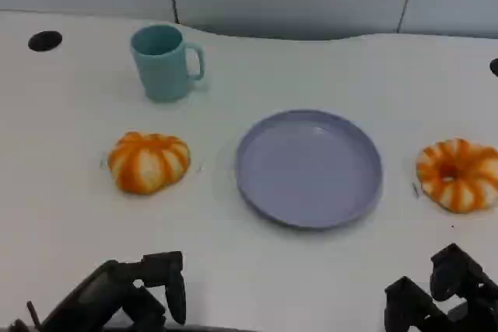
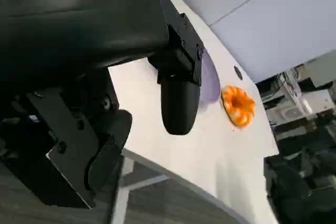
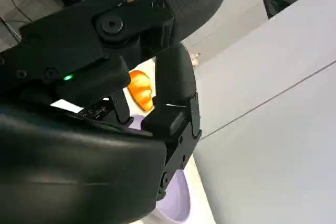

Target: Grasp the bread from the table and place it into the plate.

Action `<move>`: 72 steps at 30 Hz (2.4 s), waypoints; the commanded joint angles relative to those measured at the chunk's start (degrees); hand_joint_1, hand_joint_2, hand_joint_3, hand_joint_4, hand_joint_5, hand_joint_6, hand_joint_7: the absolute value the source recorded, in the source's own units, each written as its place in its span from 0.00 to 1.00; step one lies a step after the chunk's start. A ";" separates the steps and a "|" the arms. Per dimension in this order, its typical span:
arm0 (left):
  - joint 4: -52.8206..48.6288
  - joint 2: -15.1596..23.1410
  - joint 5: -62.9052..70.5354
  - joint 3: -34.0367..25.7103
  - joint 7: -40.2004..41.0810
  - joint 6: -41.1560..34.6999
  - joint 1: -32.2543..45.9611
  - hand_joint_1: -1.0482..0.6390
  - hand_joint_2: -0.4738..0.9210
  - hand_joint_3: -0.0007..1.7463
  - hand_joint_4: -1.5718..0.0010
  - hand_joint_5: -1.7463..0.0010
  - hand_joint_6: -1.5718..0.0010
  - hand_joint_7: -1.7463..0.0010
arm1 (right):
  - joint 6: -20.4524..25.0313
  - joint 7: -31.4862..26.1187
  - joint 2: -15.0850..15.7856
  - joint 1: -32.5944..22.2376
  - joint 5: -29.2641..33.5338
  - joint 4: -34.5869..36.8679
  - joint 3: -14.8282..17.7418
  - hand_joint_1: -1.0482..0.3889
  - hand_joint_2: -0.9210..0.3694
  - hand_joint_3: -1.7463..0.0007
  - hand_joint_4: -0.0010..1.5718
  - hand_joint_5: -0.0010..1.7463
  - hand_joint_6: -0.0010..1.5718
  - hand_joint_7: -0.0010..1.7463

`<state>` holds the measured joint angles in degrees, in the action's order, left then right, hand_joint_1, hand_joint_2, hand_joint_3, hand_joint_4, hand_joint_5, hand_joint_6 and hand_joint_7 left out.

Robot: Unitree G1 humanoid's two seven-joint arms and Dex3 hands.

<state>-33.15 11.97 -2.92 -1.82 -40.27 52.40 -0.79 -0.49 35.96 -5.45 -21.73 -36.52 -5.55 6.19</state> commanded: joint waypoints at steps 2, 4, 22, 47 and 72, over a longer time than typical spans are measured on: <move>-3.48 2.72 4.05 1.48 4.02 7.15 -1.49 0.82 0.36 0.88 0.14 0.00 0.21 0.00 | -0.42 0.52 0.58 0.19 -0.60 0.34 0.41 0.40 0.05 1.00 0.51 1.00 0.42 1.00; -4.33 3.16 4.75 2.05 5.19 8.37 -1.81 0.83 0.36 0.87 0.15 0.00 0.22 0.00 | -0.37 0.55 0.60 0.22 -0.65 0.34 0.42 0.40 0.05 1.00 0.51 1.00 0.42 1.00; 9.90 -0.81 -17.68 2.31 0.63 -19.69 3.55 0.55 0.61 0.91 0.00 0.00 0.09 0.00 | 0.23 0.11 0.64 -0.14 -1.05 -0.29 0.50 0.41 0.05 1.00 0.51 1.00 0.42 1.00; 21.19 10.25 13.78 -5.56 15.61 -0.07 -6.60 0.29 0.85 0.06 1.00 0.42 0.79 0.72 | 0.27 -1.57 -0.74 0.99 -0.44 -0.15 -0.89 0.42 0.05 1.00 0.49 1.00 0.41 1.00; -23.60 11.12 42.34 13.56 48.90 -4.85 -38.41 0.21 0.80 0.00 0.85 0.74 0.78 0.89 | 0.15 -3.73 -1.46 -1.21 0.47 -2.48 -3.06 0.41 0.06 1.00 0.50 1.00 0.42 1.00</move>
<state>-49.34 23.42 38.17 9.30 5.62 48.39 -35.17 0.08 32.88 -6.98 -22.25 -36.41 -6.50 3.46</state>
